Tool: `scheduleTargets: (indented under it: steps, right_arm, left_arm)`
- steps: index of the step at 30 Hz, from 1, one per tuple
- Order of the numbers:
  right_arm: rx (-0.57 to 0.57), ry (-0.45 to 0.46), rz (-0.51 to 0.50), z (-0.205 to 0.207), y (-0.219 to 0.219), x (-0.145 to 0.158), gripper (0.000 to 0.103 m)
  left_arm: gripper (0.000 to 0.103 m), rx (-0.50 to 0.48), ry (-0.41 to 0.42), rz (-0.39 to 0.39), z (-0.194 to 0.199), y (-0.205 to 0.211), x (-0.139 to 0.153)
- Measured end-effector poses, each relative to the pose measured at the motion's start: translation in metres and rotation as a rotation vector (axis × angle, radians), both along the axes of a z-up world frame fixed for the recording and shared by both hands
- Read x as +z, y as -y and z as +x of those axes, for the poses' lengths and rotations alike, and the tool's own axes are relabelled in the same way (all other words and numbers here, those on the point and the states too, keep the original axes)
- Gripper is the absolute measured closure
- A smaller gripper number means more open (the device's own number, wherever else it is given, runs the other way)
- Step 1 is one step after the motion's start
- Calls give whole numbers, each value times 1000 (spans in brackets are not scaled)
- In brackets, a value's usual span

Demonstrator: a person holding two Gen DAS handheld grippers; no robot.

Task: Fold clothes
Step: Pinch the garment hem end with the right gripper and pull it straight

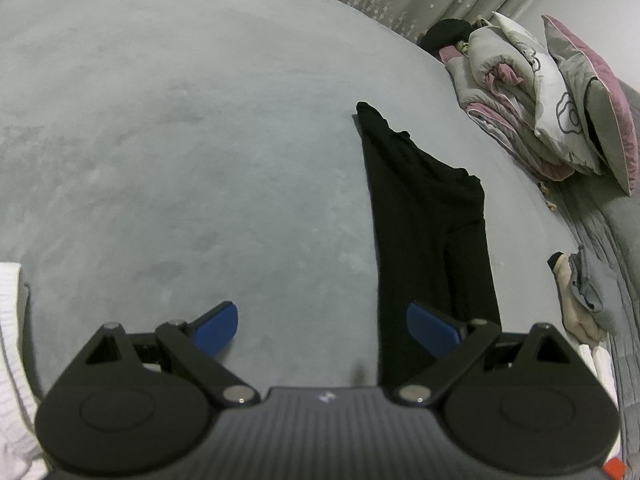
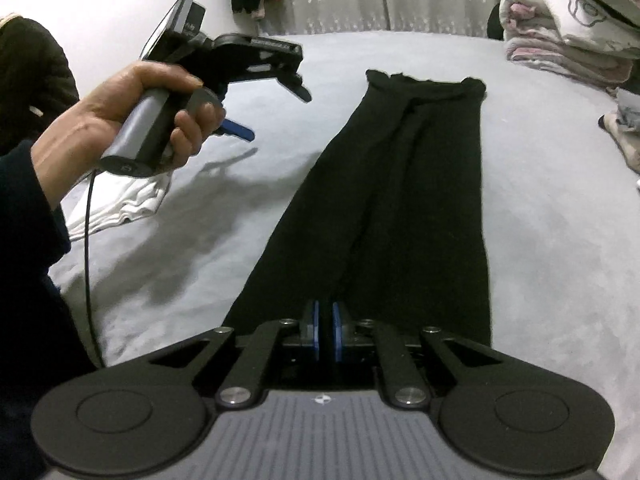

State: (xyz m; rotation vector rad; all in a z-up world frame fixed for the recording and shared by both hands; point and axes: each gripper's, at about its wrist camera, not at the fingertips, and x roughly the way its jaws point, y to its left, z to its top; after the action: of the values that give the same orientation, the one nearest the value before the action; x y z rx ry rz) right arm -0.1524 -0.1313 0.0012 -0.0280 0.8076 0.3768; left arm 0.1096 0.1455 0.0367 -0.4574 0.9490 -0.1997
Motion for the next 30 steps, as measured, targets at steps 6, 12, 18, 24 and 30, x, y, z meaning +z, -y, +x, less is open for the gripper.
scheduleTargets:
  steps: [6,12,18,24,30]
  right_arm:
    - [-3,44,-50,-6,-8,-2,99]
    - [-88,-25,244,-4,23,18,99]
    - [-126,-107,432,-9,43,23,99]
    - [-234,-246,536,-8,67,-2,99]
    - [-264,-291,480,-5,65,-17,99]
  left_arm:
    - [7,0,-13,-2,1,-1,-2]
    - [7,-6,-16,-10,1,0,-2]
    - [7,-6,-19,-7,1,0,-3]
    - [7,-12,-25,-2,1,3,-3]
    - [7,-26,-31,6,0,6,-5]
